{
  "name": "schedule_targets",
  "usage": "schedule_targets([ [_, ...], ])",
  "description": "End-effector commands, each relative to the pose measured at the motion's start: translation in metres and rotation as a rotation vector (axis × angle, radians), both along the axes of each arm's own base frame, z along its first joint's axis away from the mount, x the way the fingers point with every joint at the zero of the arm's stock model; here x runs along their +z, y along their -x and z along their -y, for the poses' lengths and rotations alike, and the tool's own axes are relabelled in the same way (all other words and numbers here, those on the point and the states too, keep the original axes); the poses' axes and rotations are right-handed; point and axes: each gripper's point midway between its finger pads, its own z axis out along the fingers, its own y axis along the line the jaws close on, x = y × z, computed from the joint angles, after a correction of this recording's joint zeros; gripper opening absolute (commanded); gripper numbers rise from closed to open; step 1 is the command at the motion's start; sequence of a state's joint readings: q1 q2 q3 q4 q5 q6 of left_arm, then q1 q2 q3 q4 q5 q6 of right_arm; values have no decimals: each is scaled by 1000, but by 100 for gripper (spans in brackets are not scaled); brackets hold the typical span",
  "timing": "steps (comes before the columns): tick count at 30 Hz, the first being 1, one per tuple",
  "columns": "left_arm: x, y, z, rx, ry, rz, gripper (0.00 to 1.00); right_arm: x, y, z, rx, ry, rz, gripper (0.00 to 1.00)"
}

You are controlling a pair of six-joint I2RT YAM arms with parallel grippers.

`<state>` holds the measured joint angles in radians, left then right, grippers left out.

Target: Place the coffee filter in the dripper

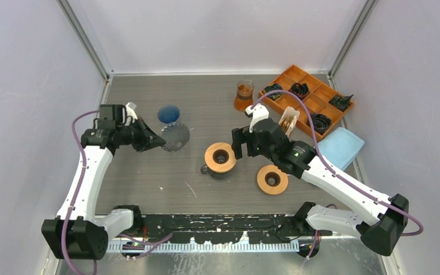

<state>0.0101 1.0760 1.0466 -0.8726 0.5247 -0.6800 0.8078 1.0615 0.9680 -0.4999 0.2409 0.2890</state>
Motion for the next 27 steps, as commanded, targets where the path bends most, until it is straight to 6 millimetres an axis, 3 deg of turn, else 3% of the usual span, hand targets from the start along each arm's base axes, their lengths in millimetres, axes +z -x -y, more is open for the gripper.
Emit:
schedule_targets([
  [1,29,-5,29,-81,38,75,0,31,-3,-6,-33,-104,23,99],
  [7,41,-6,61,-186,7,124,0,42,1,-4,-58,-162,22,98],
  [21,40,5,135,-397,-19,155,0,57,8,-13,-56,-279,-1,96],
  [27,23,0,156,-444,-27,126,0,56,9,-17,-53,-299,-20,93],
])
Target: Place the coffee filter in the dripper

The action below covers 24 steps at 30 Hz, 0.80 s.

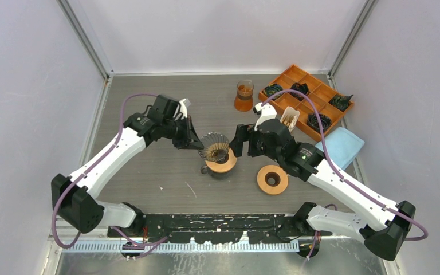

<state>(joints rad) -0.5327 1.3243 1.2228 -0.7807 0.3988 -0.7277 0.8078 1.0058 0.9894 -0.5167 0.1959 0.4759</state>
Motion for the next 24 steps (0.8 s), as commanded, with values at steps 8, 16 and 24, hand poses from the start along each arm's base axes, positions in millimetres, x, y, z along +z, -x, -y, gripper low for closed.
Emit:
schedule_targets([
  [8,14,-20,35,-62,51,86,0,23,-6,-15,-1,-95,8,89],
  [16,2,-19,38,-80,37,62,0,7,-12,-22,-1,-57,-29,82],
  [24,-4,-18,37,-94,12,45,0,-9,-20,-31,4,-16,-70,73],
])
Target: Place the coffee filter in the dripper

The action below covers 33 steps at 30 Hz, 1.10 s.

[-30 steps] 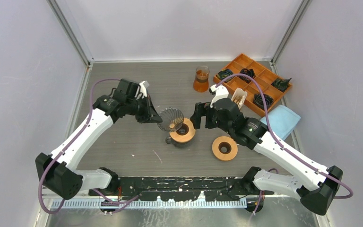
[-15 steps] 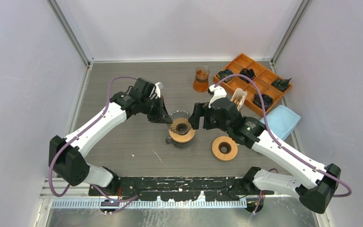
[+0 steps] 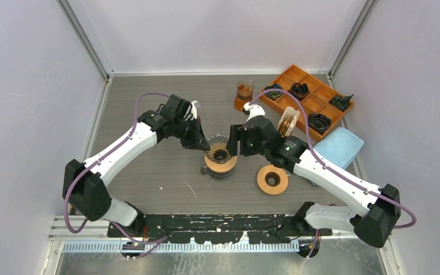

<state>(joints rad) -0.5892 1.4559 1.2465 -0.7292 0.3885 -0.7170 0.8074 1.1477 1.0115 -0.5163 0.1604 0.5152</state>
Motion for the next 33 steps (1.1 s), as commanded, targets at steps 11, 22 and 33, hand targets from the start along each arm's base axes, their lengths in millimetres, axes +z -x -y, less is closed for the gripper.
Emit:
schedule_targets([
  [11,16,-9,11,-53,23,46,0,0,-21,-25,15,-20,-51,50],
  [22,9,-7,10,-69,-10,20,0,-32,-18,-22,11,30,-174,18],
  [33,-2,-1,11,-88,-55,4,0,-63,-8,-15,8,94,-263,5],
])
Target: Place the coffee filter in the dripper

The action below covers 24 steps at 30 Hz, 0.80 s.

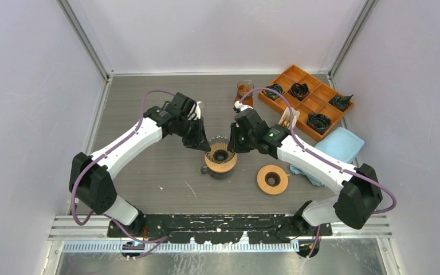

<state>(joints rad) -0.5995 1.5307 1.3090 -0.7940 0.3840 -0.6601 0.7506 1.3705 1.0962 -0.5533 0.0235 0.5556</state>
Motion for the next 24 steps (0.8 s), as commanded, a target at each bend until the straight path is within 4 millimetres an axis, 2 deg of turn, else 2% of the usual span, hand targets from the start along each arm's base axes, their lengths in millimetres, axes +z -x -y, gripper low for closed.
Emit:
schedule_targets([
  [1,9,1,9,-40,3,31,0,-22,6,7,-4,68,-62,5],
  [9,1,5,11,-47,-27,33,0,-51,14,18,-8,128,-98,2],
  [24,-29,17,14,-76,-115,16,0,-93,28,29,19,233,-155,1],
])
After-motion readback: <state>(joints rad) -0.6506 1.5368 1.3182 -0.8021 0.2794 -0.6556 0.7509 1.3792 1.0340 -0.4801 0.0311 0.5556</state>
